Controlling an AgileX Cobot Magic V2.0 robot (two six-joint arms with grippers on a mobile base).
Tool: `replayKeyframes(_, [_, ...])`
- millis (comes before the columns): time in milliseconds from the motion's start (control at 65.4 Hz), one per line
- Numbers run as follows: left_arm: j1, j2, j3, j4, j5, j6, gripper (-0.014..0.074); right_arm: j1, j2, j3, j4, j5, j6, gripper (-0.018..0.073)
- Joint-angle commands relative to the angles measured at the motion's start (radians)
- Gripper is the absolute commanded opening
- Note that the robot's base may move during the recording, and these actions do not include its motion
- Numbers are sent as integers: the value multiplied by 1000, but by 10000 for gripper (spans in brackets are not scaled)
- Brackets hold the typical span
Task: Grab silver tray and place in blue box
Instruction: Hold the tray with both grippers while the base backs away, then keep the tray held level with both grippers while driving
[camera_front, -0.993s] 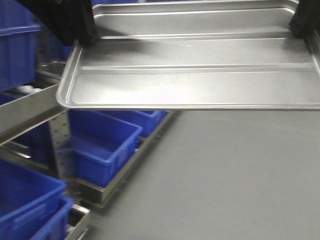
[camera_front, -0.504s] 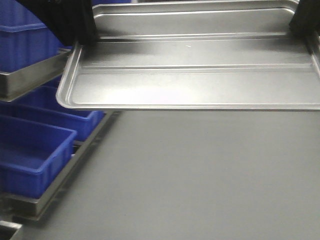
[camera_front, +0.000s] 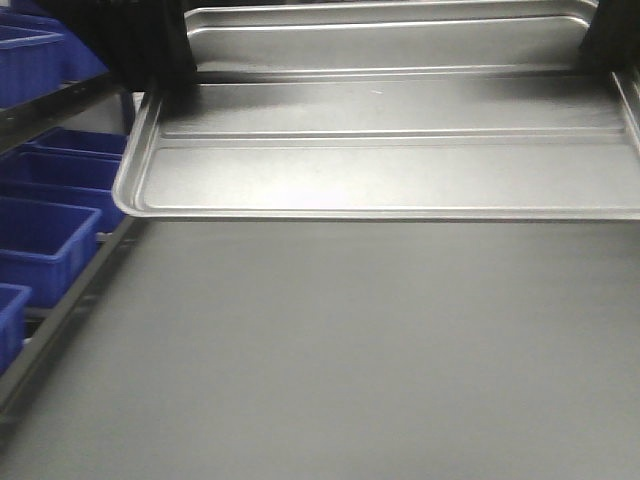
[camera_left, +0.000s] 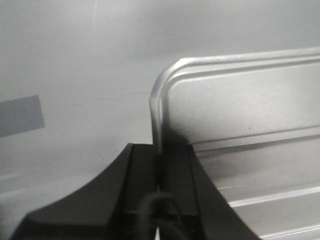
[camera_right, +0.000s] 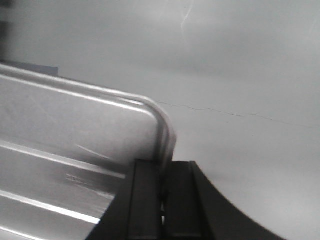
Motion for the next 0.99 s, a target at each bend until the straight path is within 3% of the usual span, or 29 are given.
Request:
replayKeyframes(0, [-7,-37,-21,47,18,25,-105,-3,-32,-39,-65,-28,-21,60])
replayKeyframes(978, [-7,-37,-21,47,18,25,-105,-3,-32,-39,-65,-28,-21,60])
